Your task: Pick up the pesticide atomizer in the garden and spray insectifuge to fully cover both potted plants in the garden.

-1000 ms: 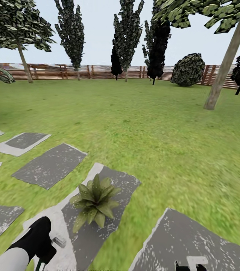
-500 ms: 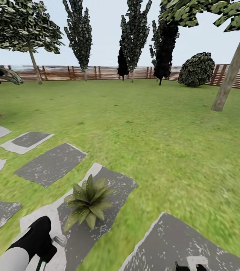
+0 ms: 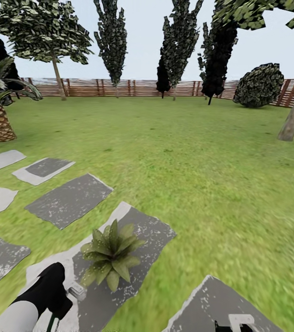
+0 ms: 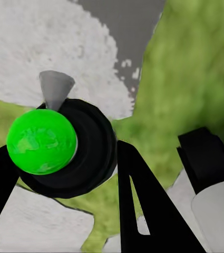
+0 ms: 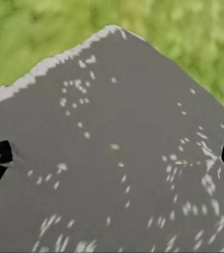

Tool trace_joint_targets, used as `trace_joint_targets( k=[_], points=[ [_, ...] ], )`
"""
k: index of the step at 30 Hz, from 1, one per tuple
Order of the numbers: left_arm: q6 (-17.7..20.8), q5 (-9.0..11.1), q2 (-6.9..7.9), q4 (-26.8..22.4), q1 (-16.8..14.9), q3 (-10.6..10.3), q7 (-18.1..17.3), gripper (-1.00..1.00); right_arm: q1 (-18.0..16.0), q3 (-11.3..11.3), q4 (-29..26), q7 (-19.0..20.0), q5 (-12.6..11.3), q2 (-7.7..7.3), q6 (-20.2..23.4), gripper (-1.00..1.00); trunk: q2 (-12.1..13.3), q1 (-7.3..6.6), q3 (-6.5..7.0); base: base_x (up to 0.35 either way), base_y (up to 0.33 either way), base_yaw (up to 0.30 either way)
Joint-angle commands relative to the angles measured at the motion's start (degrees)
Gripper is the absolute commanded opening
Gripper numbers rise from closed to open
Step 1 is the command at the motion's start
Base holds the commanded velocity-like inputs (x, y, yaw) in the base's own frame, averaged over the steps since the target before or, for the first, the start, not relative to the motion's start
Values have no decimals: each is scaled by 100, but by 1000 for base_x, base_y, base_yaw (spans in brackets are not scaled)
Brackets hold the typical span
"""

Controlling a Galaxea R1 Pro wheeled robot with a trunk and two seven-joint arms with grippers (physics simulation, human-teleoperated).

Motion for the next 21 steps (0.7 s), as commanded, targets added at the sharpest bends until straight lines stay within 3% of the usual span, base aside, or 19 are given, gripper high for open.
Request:
trace_joint_targets(
  k=[1, 5, 8, 12, 21],
  points=[
    [23, -65, -2, 5, -16, 12, -101, -100, -3, -45, 6, -16, 61, -1, -18, 100, -2, -1, -5, 9, 0, 275],
    [60, -204, -12, -12, -106, -39, -586, -100, -3, -44, 6, -16, 61, -2, -18, 100, -2, -1, -5, 3, 0, 275],
    [65, -463, -31, -13, -393, -43, -934, -100, -3, -44, 5, -16, 61, -3, -18, 100, -2, -1, -5, 0, 0, 276],
    [66, -679, -109, -13, -556, -42, -1009, -100, -3, -51, 0, -16, 61, -4, -21, 100, -2, -1, -5, 2, -4, 228],
    [66, -710, -115, -13, -602, -42, -1016, -100, -3, -52, 7, -12, 61, -21, -23, 100, -2, -1, -5, 48, -237, 13]
  ],
)
